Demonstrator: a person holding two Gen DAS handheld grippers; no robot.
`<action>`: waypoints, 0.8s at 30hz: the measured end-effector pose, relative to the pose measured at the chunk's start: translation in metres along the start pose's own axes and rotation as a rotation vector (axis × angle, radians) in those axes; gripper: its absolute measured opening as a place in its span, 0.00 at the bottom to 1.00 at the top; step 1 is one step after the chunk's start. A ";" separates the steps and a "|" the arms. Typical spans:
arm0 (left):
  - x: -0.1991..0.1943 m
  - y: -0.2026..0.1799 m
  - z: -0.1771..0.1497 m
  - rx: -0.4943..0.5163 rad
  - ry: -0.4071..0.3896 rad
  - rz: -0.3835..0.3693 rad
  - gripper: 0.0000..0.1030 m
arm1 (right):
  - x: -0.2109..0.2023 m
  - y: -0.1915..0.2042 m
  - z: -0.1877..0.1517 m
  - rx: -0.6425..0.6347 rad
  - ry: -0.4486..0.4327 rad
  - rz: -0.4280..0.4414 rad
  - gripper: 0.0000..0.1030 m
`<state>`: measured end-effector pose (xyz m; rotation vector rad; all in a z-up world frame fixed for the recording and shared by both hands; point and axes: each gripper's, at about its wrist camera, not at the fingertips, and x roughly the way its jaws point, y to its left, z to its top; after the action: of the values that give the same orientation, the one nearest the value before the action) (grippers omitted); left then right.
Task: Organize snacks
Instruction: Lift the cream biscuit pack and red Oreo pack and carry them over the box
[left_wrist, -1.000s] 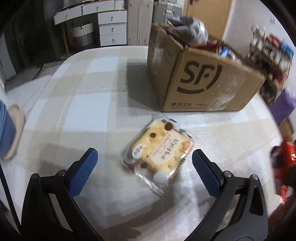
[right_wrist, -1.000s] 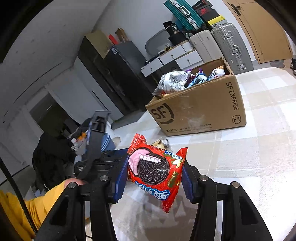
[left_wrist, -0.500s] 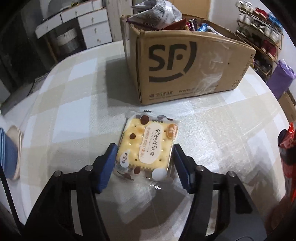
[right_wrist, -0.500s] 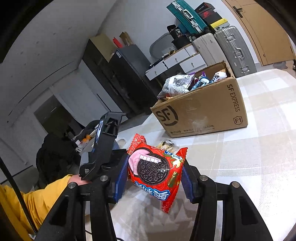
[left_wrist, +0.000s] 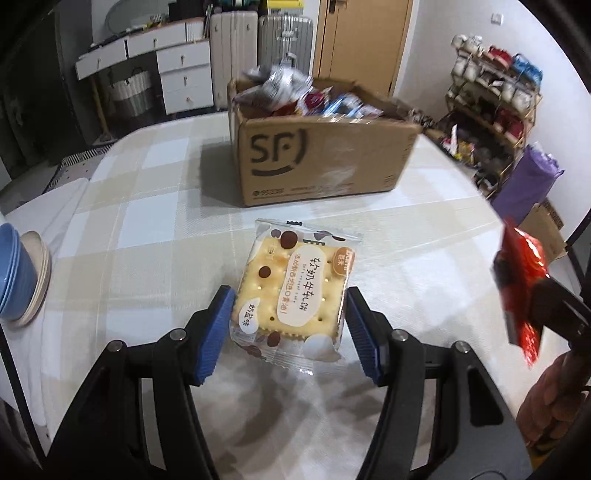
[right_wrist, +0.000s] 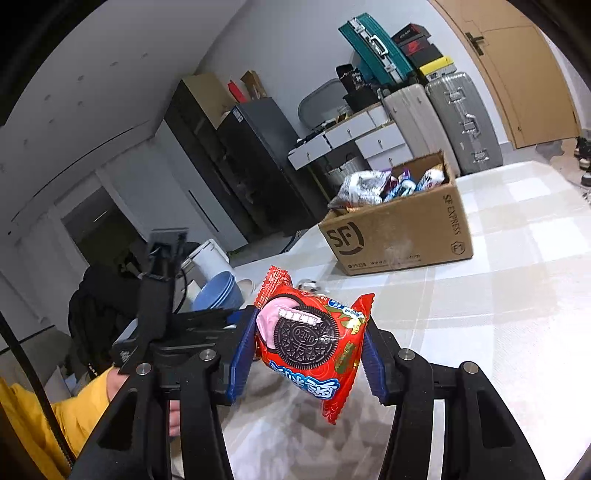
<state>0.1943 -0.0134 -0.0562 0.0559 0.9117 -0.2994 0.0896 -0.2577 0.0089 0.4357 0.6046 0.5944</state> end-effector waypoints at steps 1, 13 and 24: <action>-0.011 -0.006 -0.005 0.000 -0.014 -0.009 0.56 | -0.004 0.002 0.000 0.000 -0.005 -0.004 0.51; -0.100 -0.037 -0.057 -0.036 -0.112 -0.039 0.56 | -0.058 0.026 -0.011 0.012 -0.055 -0.078 0.51; -0.152 -0.049 -0.083 -0.057 -0.182 -0.045 0.57 | -0.074 0.048 -0.024 -0.056 -0.049 -0.147 0.51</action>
<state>0.0295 -0.0106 0.0160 -0.0440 0.7410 -0.3148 0.0067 -0.2631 0.0466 0.3491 0.5665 0.4580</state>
